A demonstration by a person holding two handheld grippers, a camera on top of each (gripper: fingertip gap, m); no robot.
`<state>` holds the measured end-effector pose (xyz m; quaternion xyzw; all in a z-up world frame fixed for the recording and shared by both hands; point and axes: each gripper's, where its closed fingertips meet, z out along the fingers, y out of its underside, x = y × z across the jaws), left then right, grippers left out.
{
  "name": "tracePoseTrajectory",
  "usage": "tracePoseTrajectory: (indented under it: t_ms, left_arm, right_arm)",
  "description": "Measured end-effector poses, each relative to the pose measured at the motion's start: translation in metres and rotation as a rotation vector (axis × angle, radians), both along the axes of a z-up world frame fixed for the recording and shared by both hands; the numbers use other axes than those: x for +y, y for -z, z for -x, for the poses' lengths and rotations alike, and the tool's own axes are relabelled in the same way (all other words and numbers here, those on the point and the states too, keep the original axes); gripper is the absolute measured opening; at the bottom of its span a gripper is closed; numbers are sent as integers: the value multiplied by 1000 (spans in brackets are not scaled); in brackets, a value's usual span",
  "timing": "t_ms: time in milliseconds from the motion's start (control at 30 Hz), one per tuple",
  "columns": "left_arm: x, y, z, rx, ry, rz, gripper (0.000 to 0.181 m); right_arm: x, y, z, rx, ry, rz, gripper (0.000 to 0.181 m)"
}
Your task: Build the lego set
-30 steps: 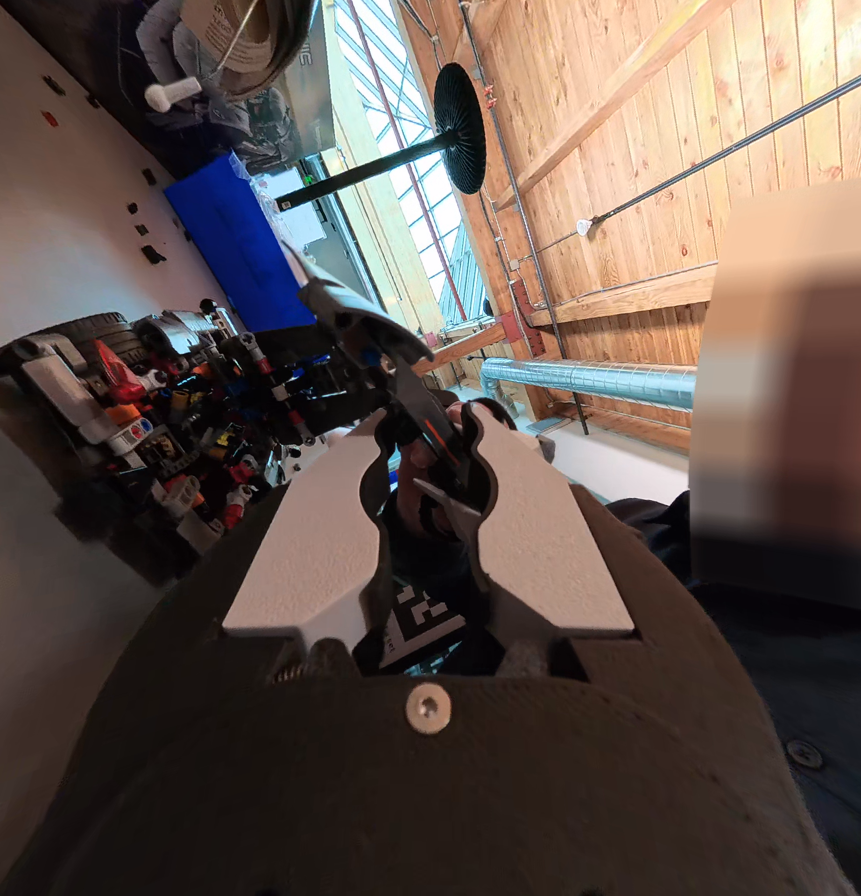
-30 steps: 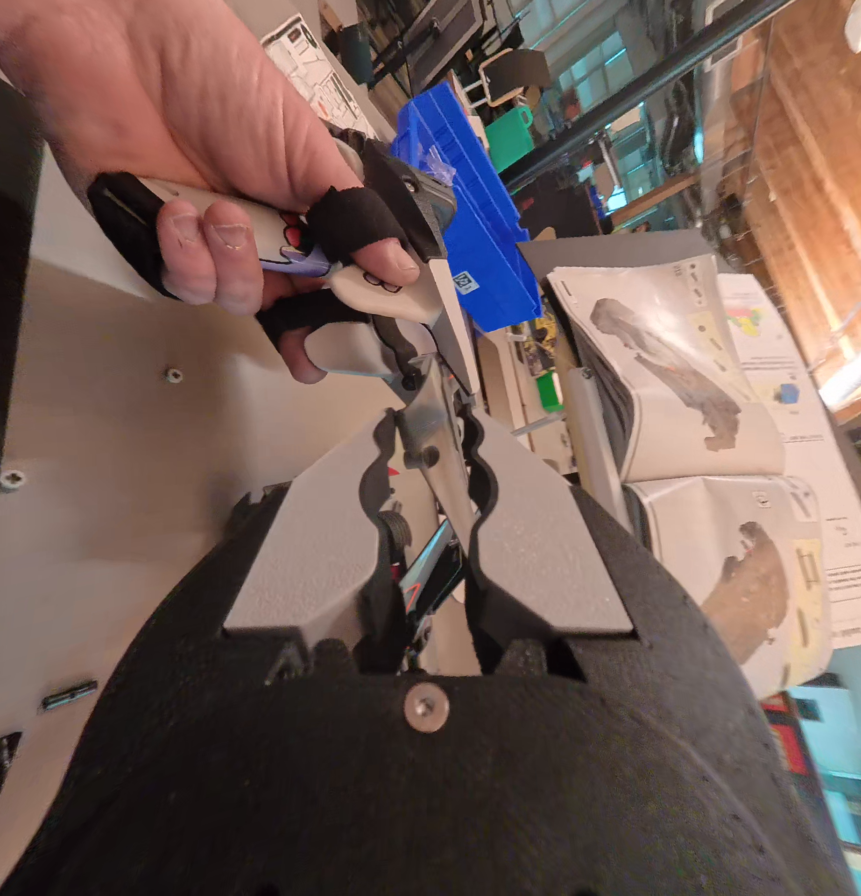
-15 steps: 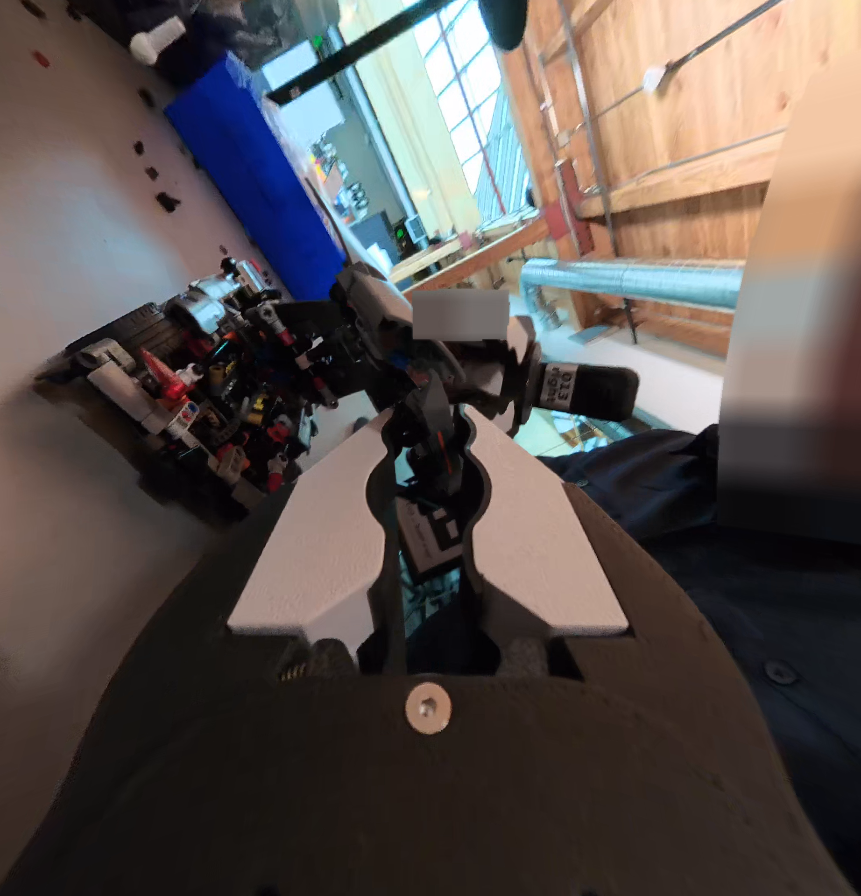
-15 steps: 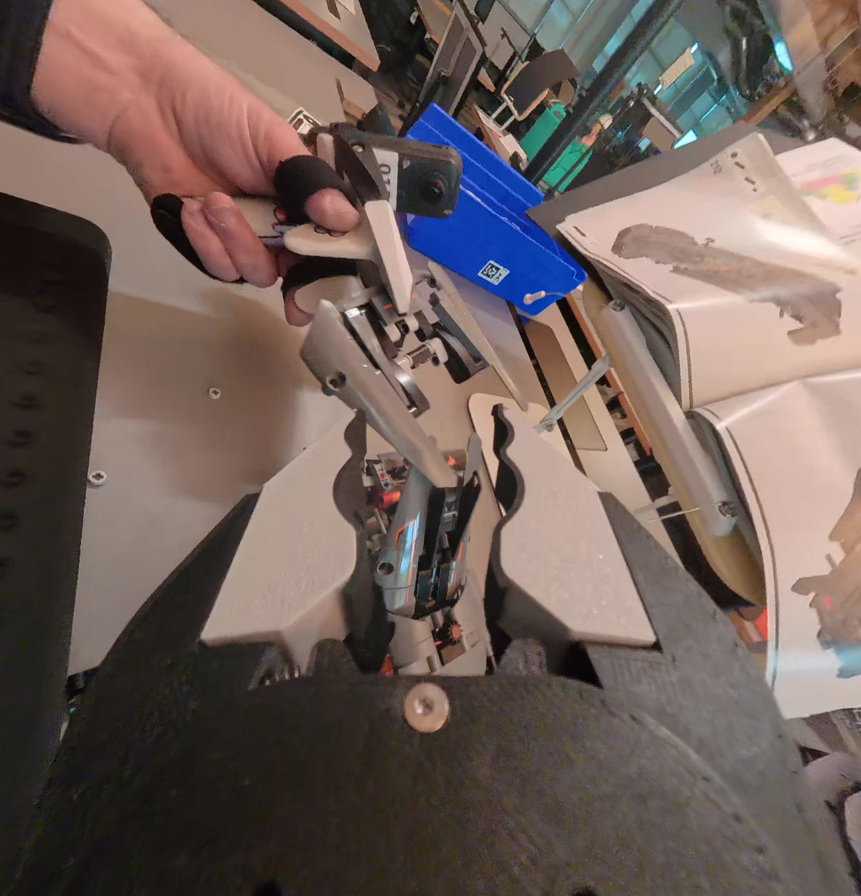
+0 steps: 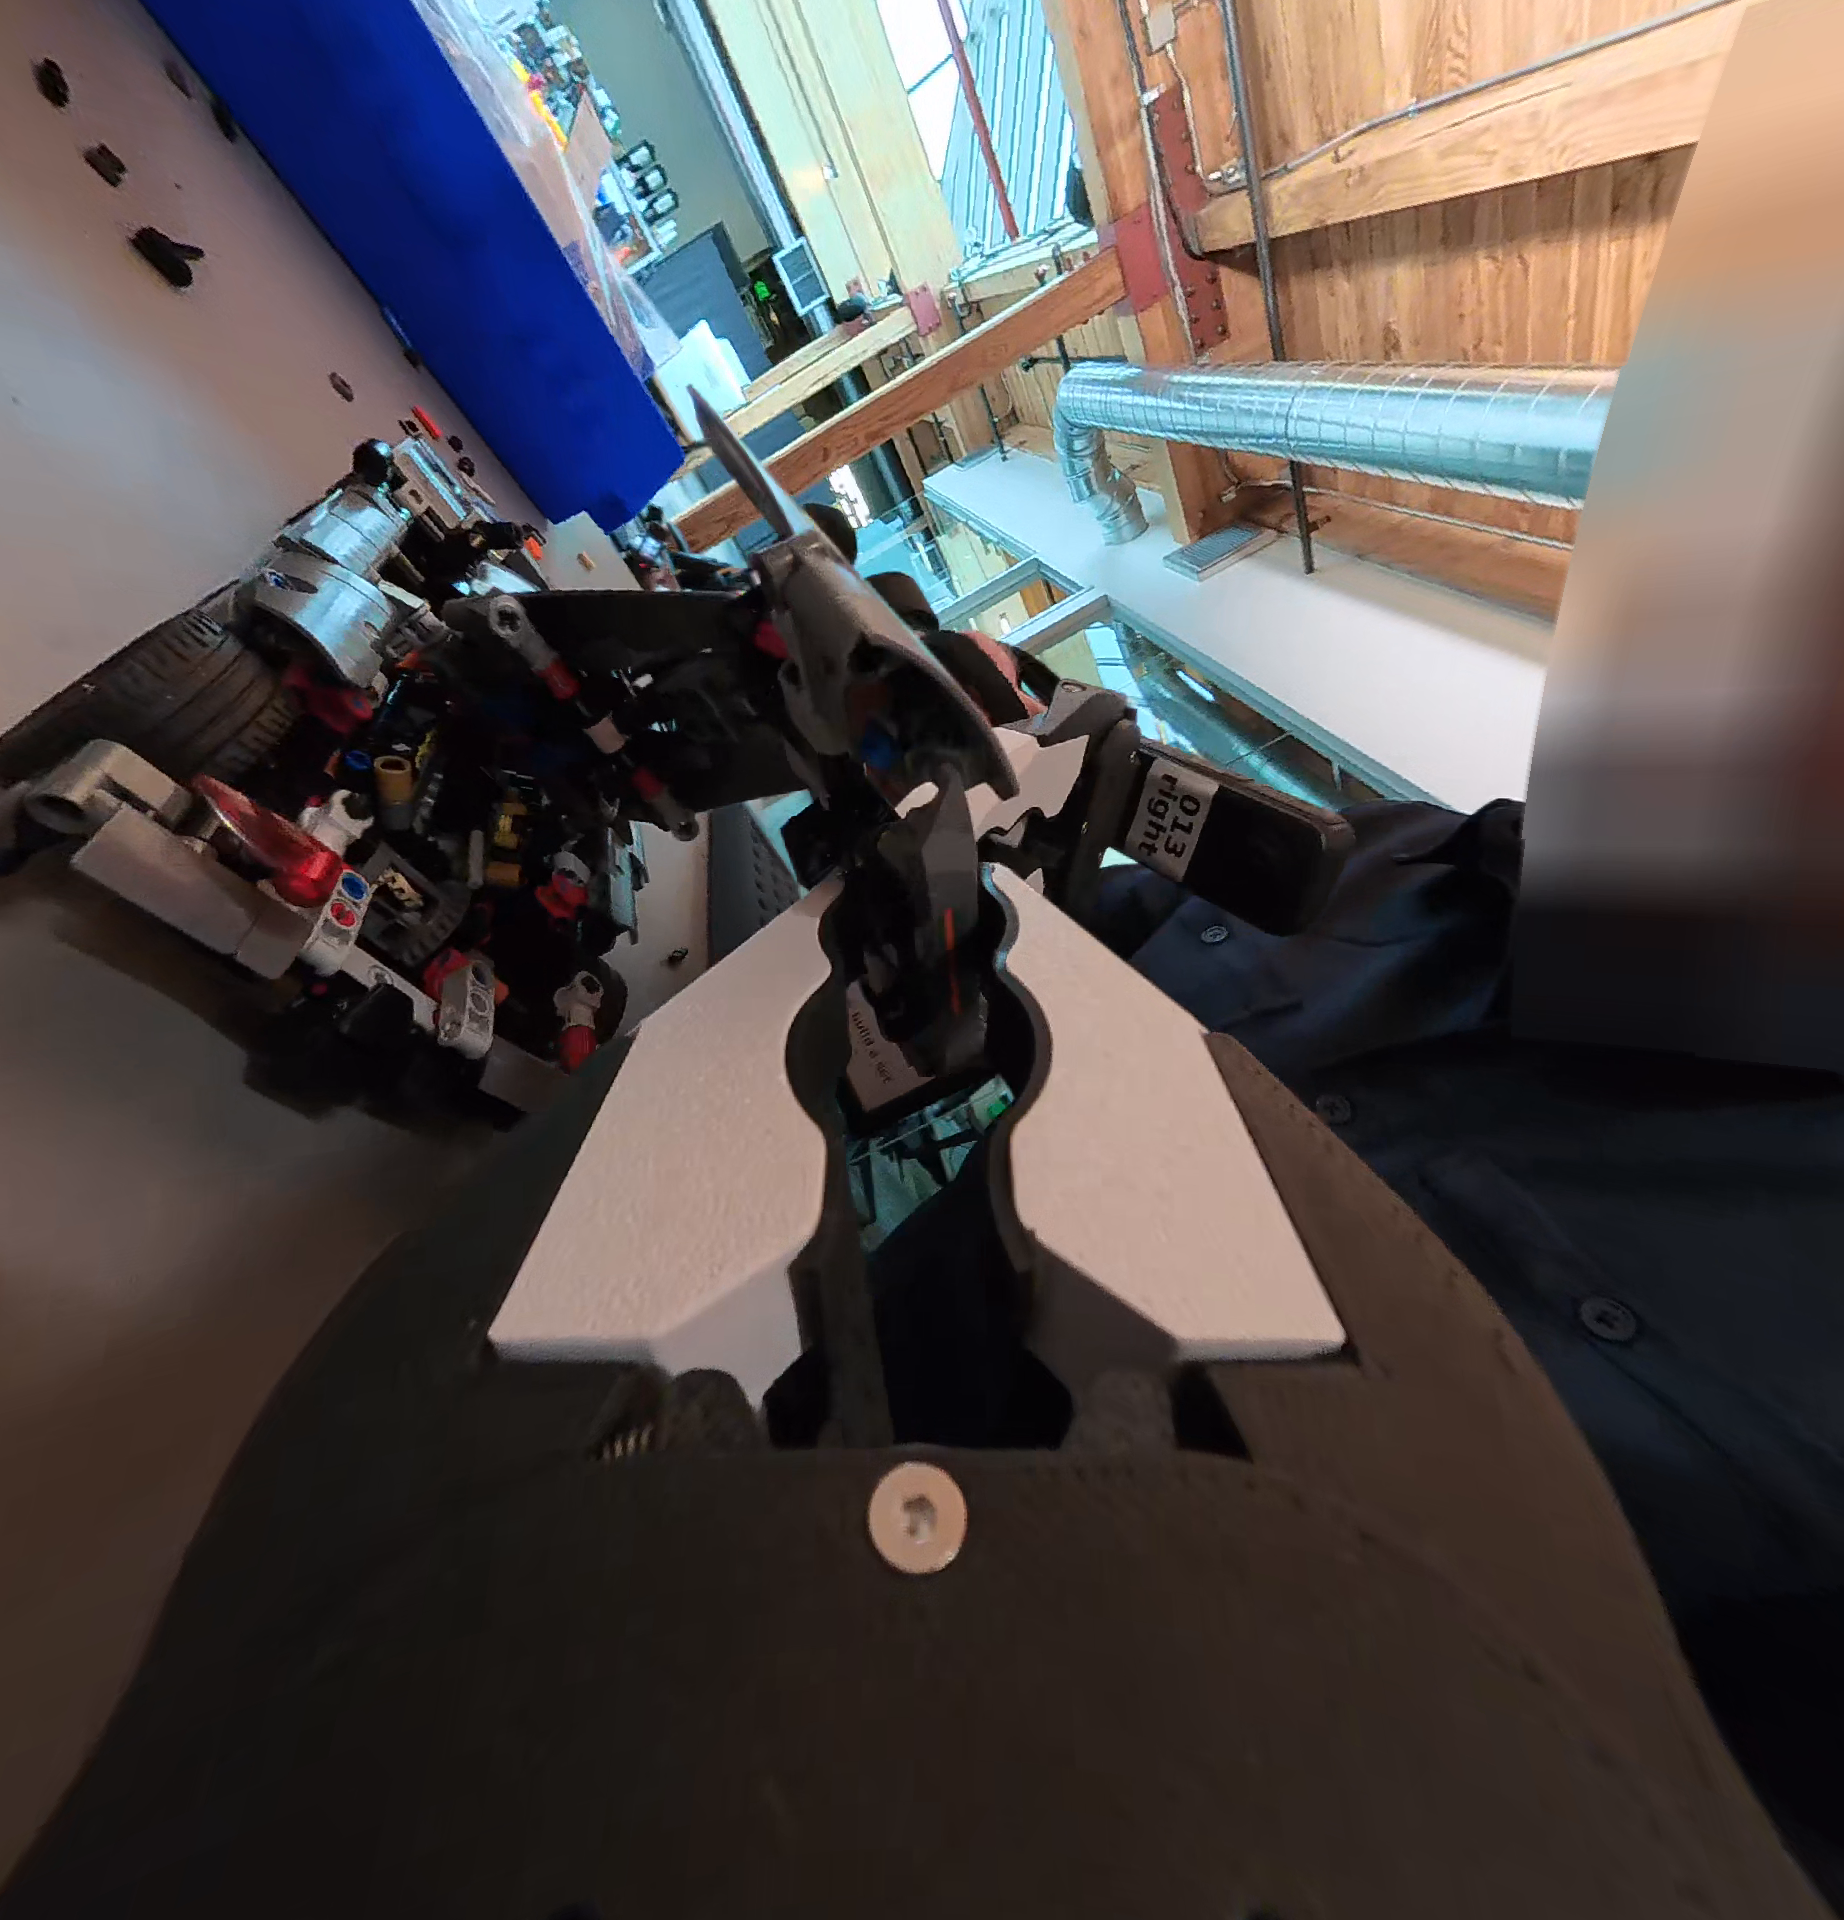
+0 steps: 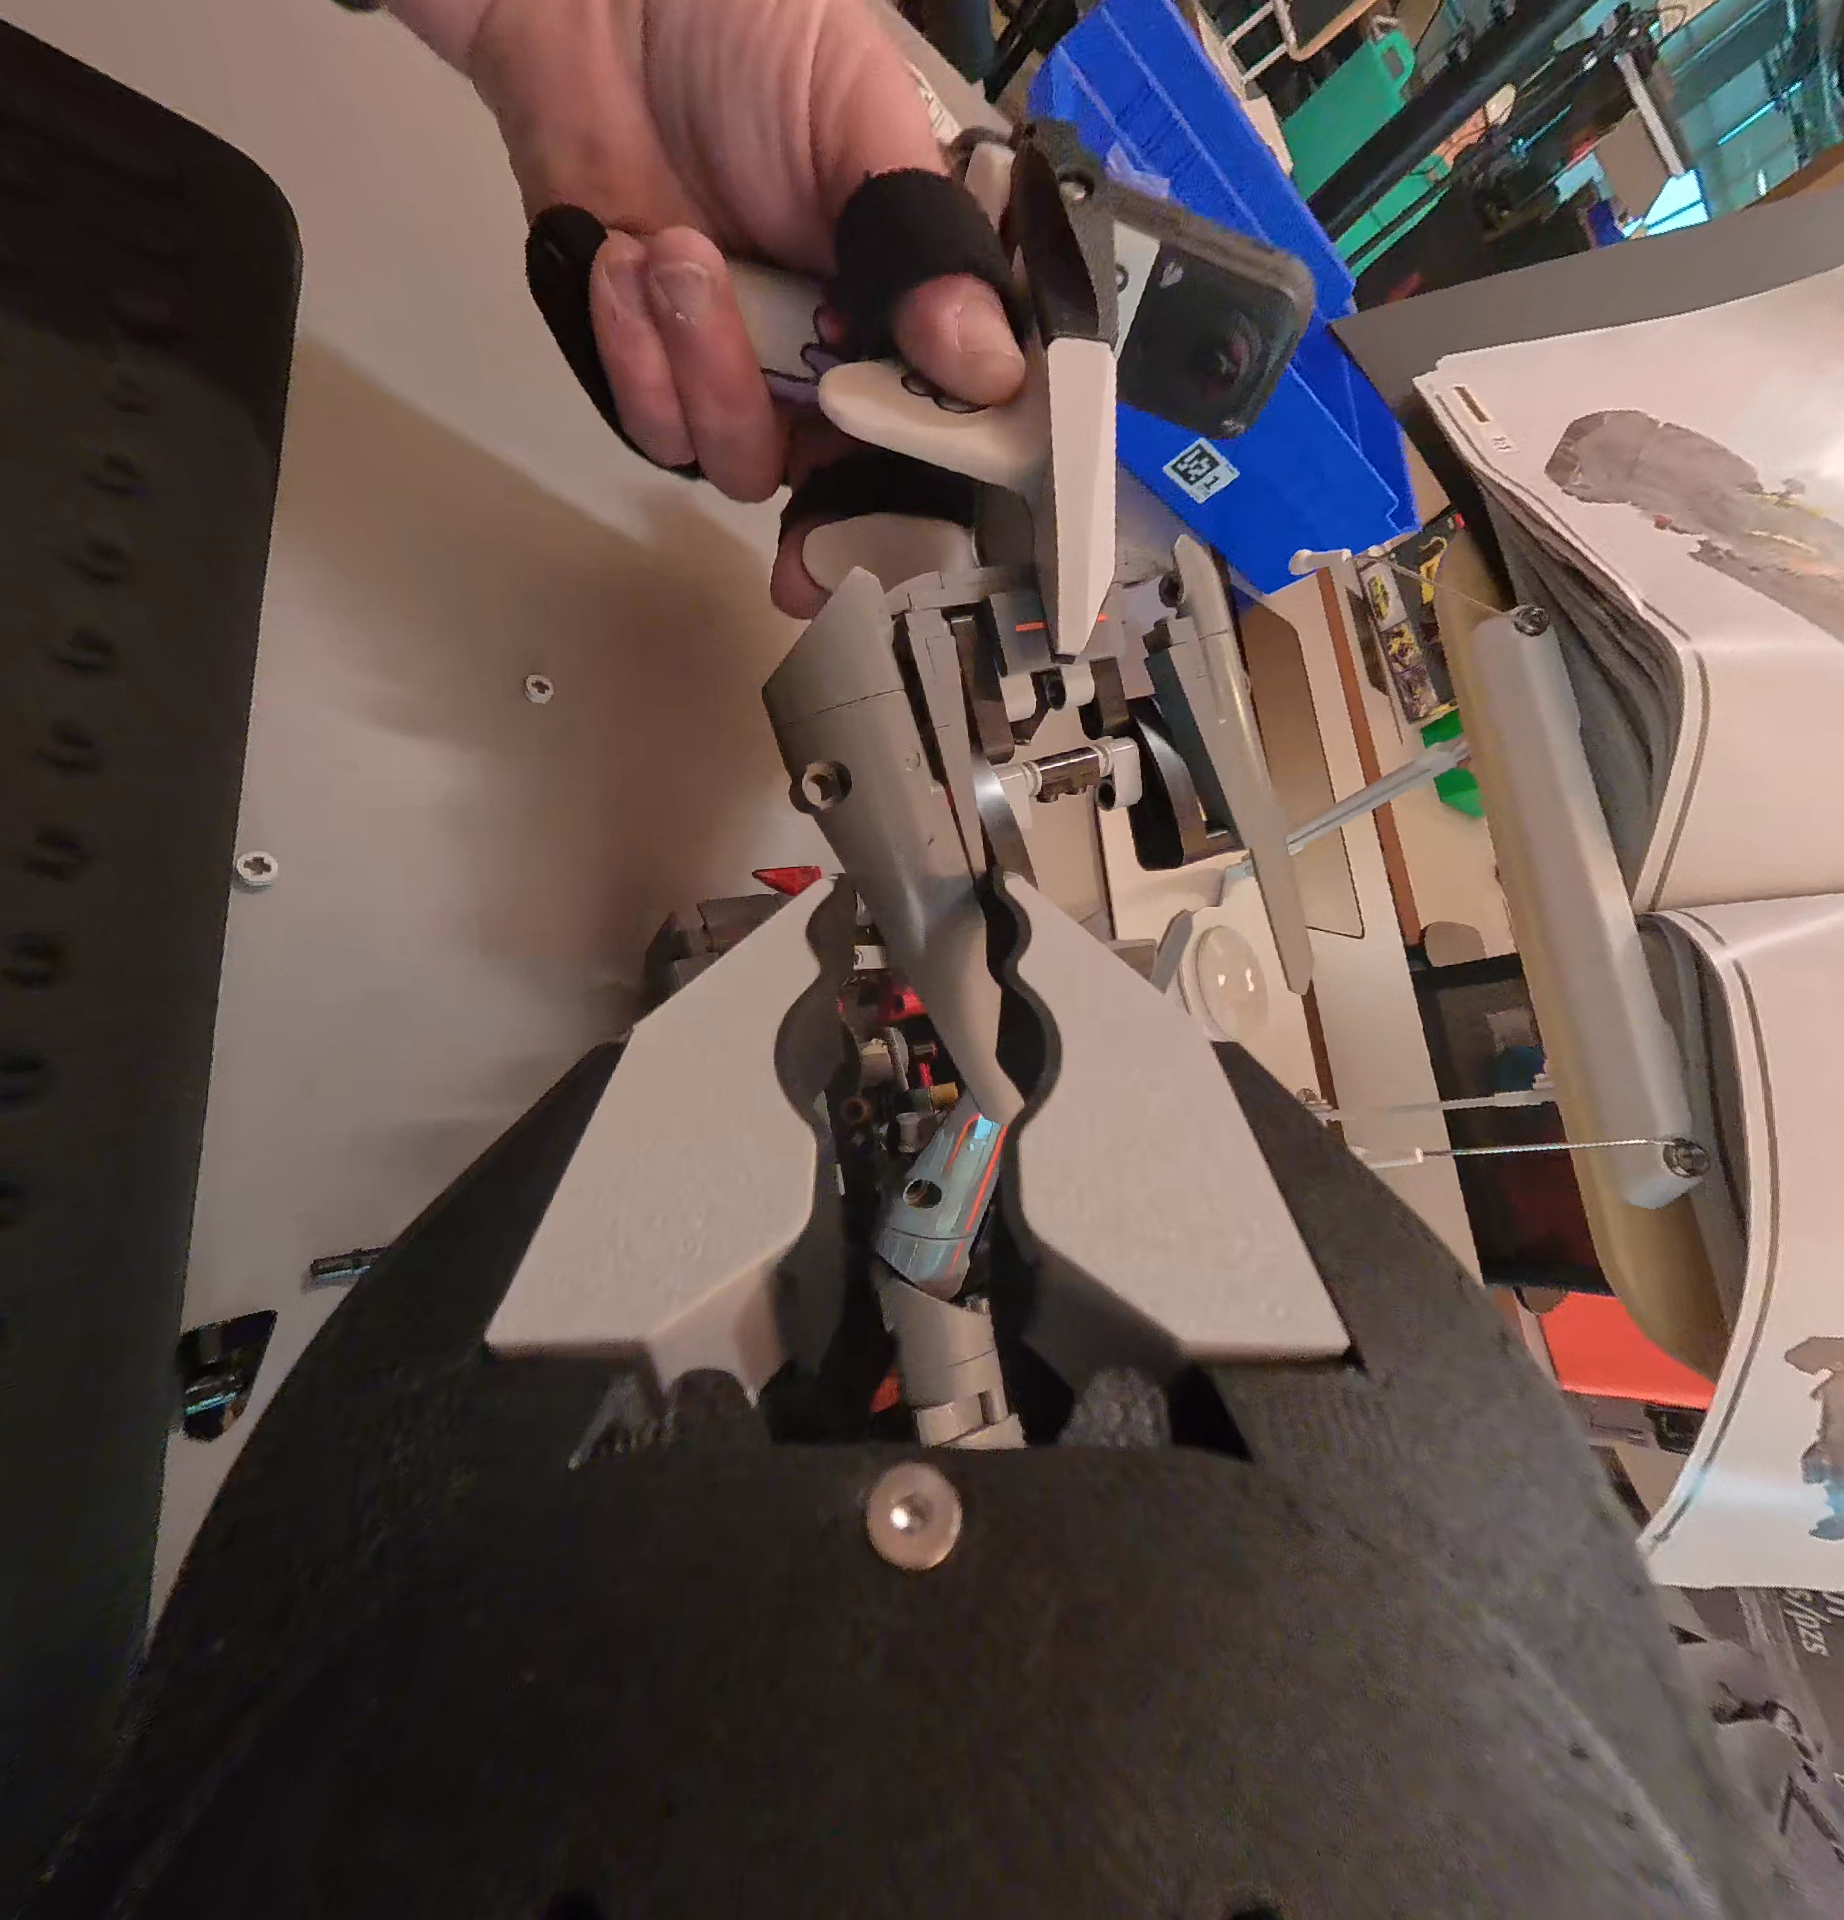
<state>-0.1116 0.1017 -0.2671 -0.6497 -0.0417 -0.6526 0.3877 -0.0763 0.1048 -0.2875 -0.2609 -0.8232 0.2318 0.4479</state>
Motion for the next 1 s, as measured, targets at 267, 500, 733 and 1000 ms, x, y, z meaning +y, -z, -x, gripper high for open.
tracePoseTrajectory:
  t_ms: [267, 500, 733, 1000]
  left_arm:
    - [15, 6, -1, -72, -54, 17, 18]
    - [25, 9, -3, -143, -115, -4, 19]
    - [31, 12, -6, -197, -127, -5, 18]
    - [35, 10, -12, -148, -79, 11, 18]
  right_arm:
    - [9, 8, -3, -49, 21, 9, 22]
    - [16, 11, -7, -89, 22, 43, 21]
    - [21, -1, -20, -134, -16, 212, 31]
    - [87, 11, -43, -249, 173, 340, 53]
